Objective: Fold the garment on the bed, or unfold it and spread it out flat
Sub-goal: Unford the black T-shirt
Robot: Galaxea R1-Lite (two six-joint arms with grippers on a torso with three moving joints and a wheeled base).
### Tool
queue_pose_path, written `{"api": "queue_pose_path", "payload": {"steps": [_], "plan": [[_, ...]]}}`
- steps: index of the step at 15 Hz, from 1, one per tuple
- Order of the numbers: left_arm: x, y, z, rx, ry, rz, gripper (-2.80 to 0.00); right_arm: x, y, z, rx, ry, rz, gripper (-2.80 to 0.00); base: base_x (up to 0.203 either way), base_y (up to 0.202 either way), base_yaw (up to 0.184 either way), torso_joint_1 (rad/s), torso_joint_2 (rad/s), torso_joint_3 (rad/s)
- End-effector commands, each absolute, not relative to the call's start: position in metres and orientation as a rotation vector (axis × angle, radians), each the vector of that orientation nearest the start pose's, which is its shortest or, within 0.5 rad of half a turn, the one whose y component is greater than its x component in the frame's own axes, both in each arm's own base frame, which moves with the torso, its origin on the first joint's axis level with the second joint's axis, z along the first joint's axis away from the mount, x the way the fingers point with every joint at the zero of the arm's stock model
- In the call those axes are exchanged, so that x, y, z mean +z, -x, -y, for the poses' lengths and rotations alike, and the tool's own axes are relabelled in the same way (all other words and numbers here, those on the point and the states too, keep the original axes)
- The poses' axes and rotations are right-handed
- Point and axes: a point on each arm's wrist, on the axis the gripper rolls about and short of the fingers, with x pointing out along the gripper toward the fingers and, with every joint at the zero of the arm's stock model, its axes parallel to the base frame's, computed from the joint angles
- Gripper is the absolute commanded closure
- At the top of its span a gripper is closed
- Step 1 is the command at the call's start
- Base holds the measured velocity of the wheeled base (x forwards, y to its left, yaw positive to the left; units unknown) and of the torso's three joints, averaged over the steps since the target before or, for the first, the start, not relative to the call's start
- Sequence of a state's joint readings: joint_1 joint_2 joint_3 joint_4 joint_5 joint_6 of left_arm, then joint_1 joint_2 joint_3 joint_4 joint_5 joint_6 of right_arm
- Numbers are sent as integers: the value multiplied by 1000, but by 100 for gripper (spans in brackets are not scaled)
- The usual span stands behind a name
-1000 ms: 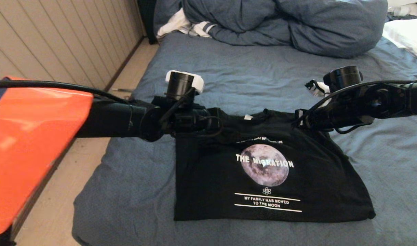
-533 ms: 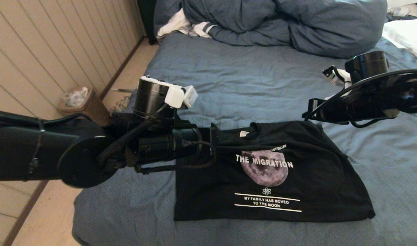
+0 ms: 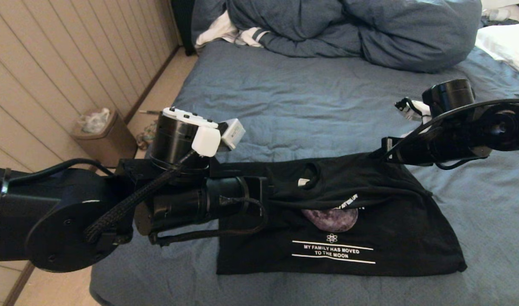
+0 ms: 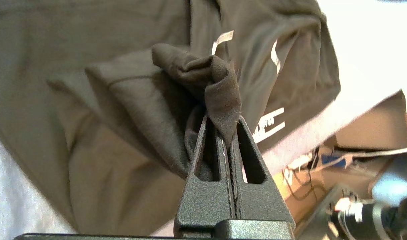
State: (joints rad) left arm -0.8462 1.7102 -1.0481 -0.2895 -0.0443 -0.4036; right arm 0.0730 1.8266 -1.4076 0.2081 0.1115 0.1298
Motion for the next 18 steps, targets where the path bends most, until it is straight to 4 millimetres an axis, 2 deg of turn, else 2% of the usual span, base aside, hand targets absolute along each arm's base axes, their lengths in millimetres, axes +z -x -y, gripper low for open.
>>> {"api": "queue_pose_path", "payload": {"steps": [1,4,10,11,14,18], "plan": [[203,-218,248,-790,221,-529,0,212,-366,-27,129,-137,-661,-280,0,0,0,0,0,0],[199,-222,252,-790,222,-524,0,202,-386,-23,122,-139,-602,-280,0,0,0,0,0,0],[196,-224,254,-787,221,-531,0,193,-392,-24,121,-141,-620,-280,0,0,0,0,0,0],[197,-224,254,-788,221,-530,0,193,-391,-24,121,-141,-621,0,0,0,0,0,0,0],[198,-223,253,-788,223,-526,0,196,-385,-23,120,-142,-619,0,0,0,0,0,0,0],[202,-221,251,-791,227,-517,0,213,-367,-22,124,-142,-584,0,0,0,0,0,0,0]]}}
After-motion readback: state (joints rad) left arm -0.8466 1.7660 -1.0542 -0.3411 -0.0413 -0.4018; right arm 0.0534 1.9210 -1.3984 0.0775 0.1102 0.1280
